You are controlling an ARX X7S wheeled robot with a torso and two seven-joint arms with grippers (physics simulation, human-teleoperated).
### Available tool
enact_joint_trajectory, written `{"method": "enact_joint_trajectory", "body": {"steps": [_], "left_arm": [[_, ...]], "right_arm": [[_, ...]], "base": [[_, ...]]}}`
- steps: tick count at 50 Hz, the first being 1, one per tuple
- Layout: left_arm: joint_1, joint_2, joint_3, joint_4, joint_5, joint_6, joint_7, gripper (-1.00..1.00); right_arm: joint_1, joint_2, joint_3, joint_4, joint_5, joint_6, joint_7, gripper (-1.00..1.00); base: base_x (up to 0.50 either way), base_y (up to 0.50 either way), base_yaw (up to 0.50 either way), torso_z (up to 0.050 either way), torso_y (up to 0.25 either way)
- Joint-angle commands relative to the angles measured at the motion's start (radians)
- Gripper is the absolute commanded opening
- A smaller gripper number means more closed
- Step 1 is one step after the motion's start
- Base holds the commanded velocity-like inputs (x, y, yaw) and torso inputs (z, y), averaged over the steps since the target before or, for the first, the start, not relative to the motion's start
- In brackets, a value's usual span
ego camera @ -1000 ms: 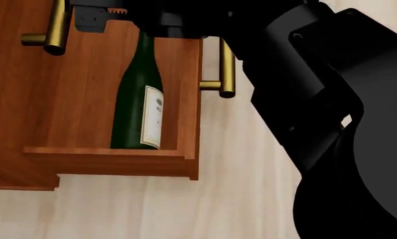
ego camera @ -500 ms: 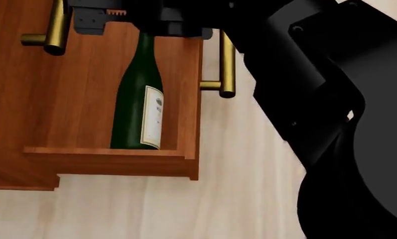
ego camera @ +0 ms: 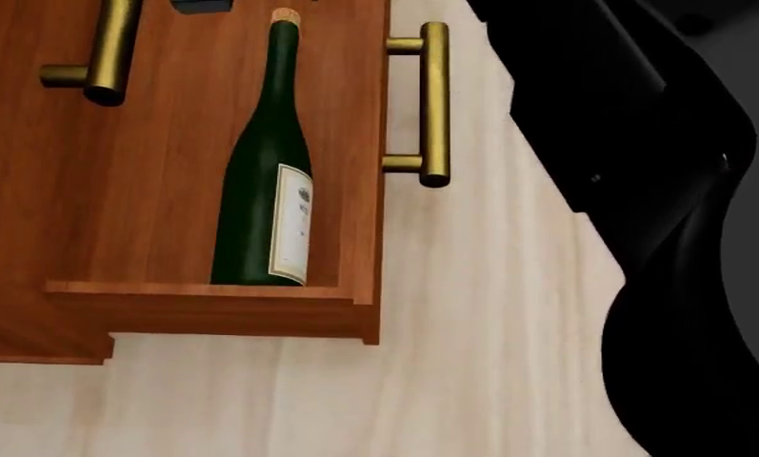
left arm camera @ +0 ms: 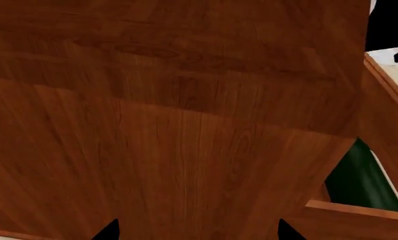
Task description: Put the wine bottle in the bottom drawer of the cabinet.
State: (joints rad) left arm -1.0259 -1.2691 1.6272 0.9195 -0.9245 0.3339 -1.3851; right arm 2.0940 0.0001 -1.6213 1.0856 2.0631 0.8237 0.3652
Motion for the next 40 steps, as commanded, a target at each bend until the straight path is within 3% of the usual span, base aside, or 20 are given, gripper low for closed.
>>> {"method": "enact_joint_trajectory", "body": {"steps": [1, 22, 30, 40], "left_arm": [[0.0, 0.001, -0.004, -0.001, -0.005, -0.006, 0.001, 1.0], [-0.006, 0.017, -0.013, 0.005, -0.016, -0.035, -0.007, 1.0], [-0.01, 0.01, -0.018, 0.009, -0.024, -0.039, -0.007, 1.0], [-0.013, 0.018, -0.022, 0.015, -0.027, -0.055, -0.015, 1.0]], "right_arm": [[0.051, 0.0, -0.013, 0.02, -0.043, 0.023, -0.057, 1.0], [0.153, 0.002, -0.03, 0.13, -0.119, 0.053, -0.239, 1.0], [0.171, 0.249, 0.075, -0.311, -0.027, 0.003, 0.011, 1.0], [0.174, 0.432, 0.155, -0.629, 0.028, -0.039, 0.167, 1.0]], "base": [[0.0, 0.0, 0.0, 0.0, 0.0], [0.0, 0.0, 0.0, 0.0, 0.0], [0.0, 0.0, 0.0, 0.0, 0.0], [0.0, 0.0, 0.0, 0.0, 0.0]]}}
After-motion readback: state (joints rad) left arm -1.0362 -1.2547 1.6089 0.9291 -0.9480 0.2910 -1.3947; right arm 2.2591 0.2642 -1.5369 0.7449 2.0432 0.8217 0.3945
